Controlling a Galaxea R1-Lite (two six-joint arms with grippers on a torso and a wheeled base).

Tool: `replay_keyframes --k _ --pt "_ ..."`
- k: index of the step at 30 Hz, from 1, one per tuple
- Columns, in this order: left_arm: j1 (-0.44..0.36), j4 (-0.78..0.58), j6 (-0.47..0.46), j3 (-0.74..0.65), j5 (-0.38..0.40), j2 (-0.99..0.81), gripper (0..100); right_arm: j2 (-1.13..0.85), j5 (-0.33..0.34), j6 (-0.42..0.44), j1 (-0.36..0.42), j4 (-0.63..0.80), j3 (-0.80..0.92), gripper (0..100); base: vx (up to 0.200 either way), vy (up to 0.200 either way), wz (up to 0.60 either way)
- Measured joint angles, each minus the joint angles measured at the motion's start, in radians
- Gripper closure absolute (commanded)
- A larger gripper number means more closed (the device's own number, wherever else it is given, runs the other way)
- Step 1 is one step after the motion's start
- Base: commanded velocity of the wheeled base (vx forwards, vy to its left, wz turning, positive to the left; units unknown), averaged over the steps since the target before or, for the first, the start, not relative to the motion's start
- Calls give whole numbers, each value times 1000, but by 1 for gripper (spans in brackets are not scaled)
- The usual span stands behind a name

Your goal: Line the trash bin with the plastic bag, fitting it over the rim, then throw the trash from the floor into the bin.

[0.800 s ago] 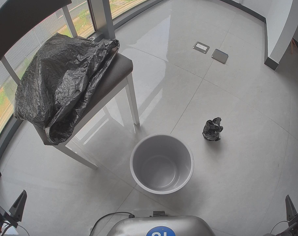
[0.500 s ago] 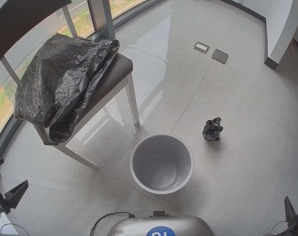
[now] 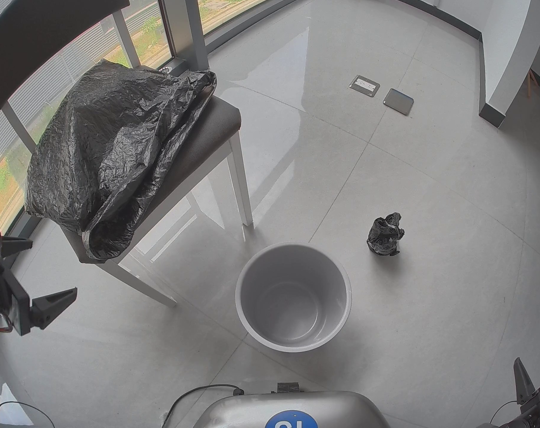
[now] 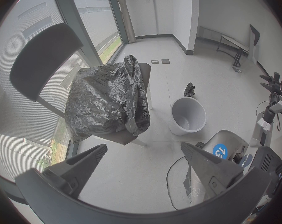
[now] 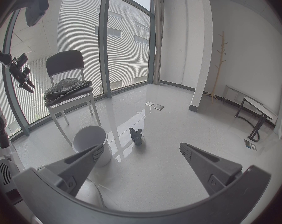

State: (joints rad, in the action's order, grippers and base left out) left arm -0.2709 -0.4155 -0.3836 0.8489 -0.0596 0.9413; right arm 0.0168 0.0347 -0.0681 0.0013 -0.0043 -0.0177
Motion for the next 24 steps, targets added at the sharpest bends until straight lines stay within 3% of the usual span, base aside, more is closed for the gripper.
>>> replay_keyframes --k 16,24 --pt "-46 166 67 57 -135 313 0 0 1 -1 0 -1 0 0 0 0 0" --pt "12 206 70 80 -135 387 0 0 2 -2 0 -1 0 0 0 0 0"
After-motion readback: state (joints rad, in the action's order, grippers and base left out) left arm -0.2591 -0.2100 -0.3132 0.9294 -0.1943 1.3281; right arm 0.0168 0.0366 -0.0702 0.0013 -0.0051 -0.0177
